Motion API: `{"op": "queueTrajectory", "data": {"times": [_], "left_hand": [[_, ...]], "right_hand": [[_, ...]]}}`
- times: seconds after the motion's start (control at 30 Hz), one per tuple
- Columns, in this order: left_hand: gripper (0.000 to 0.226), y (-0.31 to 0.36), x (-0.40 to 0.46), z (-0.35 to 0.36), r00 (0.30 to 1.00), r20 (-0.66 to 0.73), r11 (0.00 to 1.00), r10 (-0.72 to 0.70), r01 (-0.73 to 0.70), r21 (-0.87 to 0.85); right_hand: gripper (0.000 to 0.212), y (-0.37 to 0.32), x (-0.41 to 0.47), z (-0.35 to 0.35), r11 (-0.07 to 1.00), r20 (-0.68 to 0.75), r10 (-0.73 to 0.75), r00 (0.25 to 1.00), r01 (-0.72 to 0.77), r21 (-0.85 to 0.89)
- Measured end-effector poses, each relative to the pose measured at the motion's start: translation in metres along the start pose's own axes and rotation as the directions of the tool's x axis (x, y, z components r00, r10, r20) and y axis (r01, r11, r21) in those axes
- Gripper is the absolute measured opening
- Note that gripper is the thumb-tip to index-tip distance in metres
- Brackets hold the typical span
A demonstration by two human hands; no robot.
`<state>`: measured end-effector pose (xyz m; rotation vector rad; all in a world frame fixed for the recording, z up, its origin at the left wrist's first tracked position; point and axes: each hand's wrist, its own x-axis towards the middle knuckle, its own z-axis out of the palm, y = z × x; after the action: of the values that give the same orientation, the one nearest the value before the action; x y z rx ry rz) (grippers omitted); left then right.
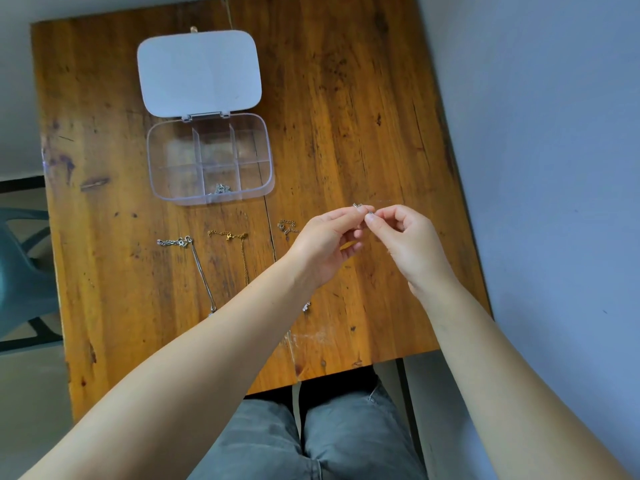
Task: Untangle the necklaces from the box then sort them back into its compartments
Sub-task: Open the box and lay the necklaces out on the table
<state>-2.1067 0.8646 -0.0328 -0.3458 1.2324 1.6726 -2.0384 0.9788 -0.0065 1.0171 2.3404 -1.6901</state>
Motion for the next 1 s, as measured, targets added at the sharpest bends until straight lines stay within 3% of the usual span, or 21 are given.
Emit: {"op": "queueTrajectory", "data": {"times": [0.1,0.23,0.4,0.57,0.63,0.7,0.77,0.87,1.0], "left_hand": [[0.013,0.002,0.003,-0.002,1.000,0.026,0.998,-0.013,0.011,0.063],[0.012,0.013,0.015,-0.009,0.999,0.004,0.999,-0.052,0.052,0.006],[0.011,0.035,0.036,-0.019,0.993,-0.118,0.994,0.010,0.003,0.110],[0.012,0.045,0.043,-0.018,0.985,-0.162,0.949,0.063,-0.009,0.314],[0.013,0.044,0.045,-0.019,0.980,-0.191,0.939,0.050,0.019,0.342],[0.014,0.041,0.048,-0.020,0.971,-0.235,0.915,0.052,0.048,0.400],[0.014,0.037,0.051,-0.020,0.968,-0.242,0.877,0.064,0.061,0.477],[0.010,0.030,0.054,-0.018,0.978,-0.194,0.779,0.077,0.063,0.624],[0.010,0.021,0.058,-0.016,0.983,-0.161,0.676,0.088,0.059,0.735]], "right_hand": [[0.008,0.004,0.000,-0.003,0.989,0.016,0.108,0.994,-0.109,0.102],[0.017,0.015,-0.006,-0.012,0.877,0.101,0.334,0.937,-0.348,0.332],[0.009,0.046,-0.025,-0.005,0.874,0.122,0.423,0.898,-0.439,0.205],[0.010,0.070,-0.038,0.008,0.940,-0.100,0.289,0.952,-0.262,0.216],[0.008,0.077,-0.042,0.012,0.998,-0.182,0.043,0.982,-0.049,-0.029],[0.006,0.085,-0.044,0.016,0.911,-0.115,-0.231,0.966,0.173,-0.376],[0.006,0.095,-0.045,0.020,0.795,0.039,-0.315,0.948,0.287,-0.535],[0.005,0.105,-0.045,0.023,0.707,0.195,-0.330,0.924,0.379,-0.597],[0.007,0.112,-0.043,0.023,0.638,0.285,-0.366,0.886,0.462,-0.616]]}}
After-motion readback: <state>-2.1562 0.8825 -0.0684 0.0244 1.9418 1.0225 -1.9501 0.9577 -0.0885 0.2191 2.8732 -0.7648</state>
